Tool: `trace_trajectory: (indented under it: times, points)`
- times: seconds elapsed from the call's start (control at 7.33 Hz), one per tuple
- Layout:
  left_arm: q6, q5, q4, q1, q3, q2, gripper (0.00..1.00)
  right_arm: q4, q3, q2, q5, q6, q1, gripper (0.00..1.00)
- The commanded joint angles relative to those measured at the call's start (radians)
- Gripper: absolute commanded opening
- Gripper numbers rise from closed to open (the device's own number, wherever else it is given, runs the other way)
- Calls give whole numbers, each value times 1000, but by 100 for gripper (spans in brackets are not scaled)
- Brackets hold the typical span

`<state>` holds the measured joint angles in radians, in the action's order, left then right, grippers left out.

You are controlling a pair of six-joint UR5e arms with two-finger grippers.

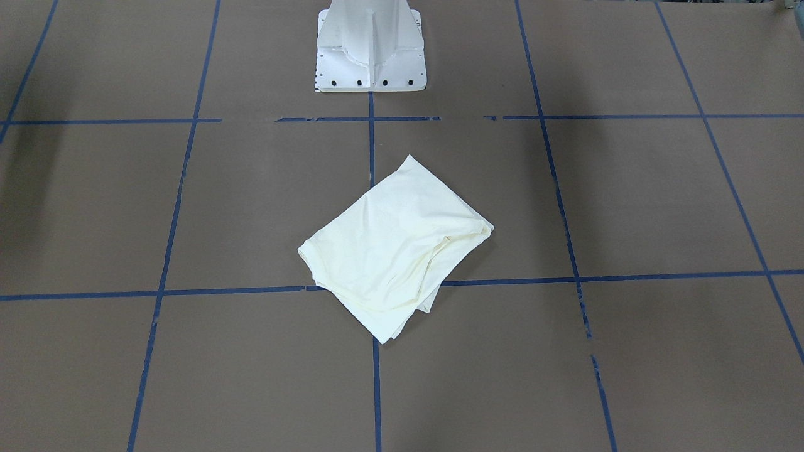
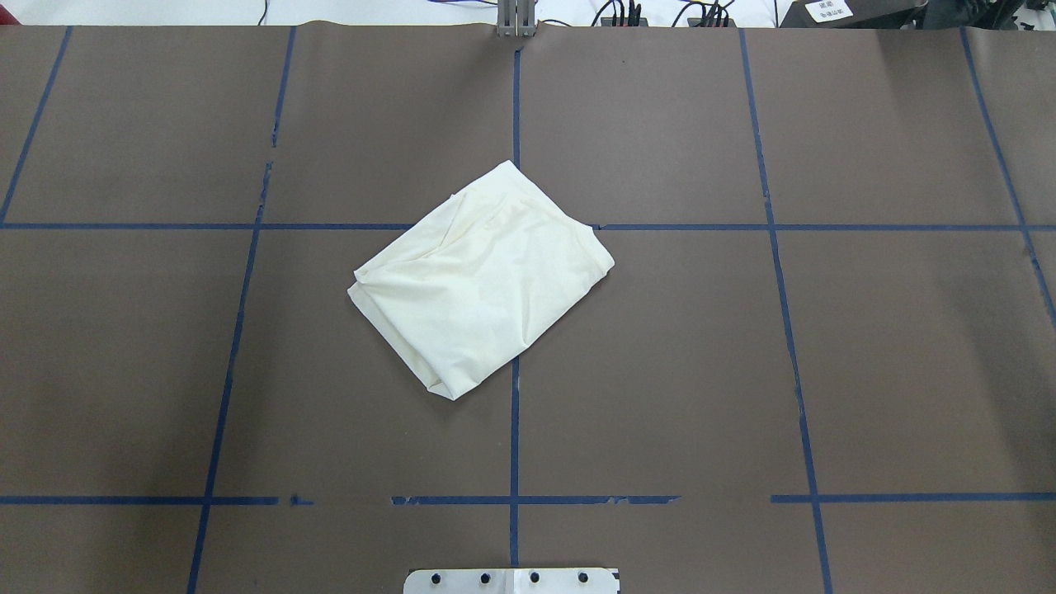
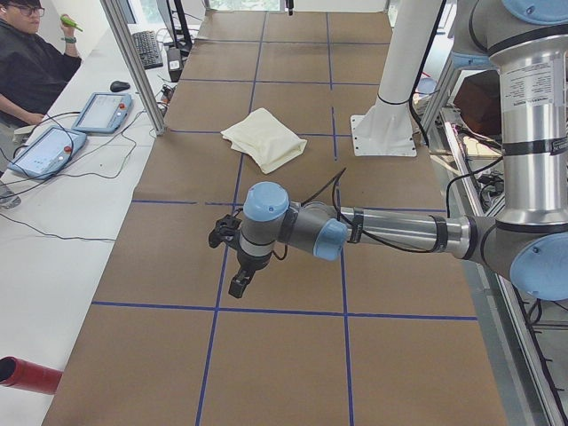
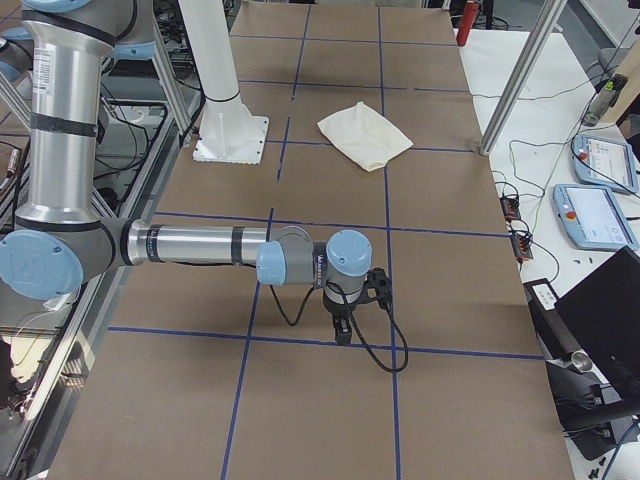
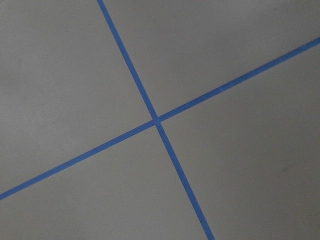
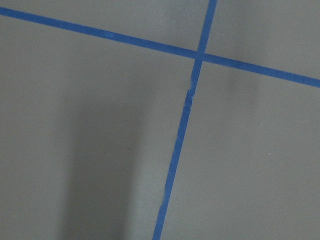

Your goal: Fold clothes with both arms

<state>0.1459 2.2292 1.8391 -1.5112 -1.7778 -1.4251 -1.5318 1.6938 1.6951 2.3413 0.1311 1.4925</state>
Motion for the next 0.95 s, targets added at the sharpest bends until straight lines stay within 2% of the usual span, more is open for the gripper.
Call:
trace_trajectory:
  times: [0.0, 0.27, 0.55, 0.68, 0.82]
  points:
    - [-14, 3, -17, -3, 73, -5, 100, 7, -58, -26, 9, -7, 2, 100]
    - [-14, 4, -17, 0, 170, -18, 100, 9, -59, -28, 10, -57, 35, 100]
    - [-20, 6, -123, -1, 147, -63, 100, 9, -59, -25, 18, -65, 66, 100]
    - [-19, 6, -226, -3, 105, -86, 100, 9, -59, -25, 20, -65, 68, 100]
    - [-17, 7, -269, -6, 60, -84, 100, 9, -59, -23, 20, -65, 68, 100]
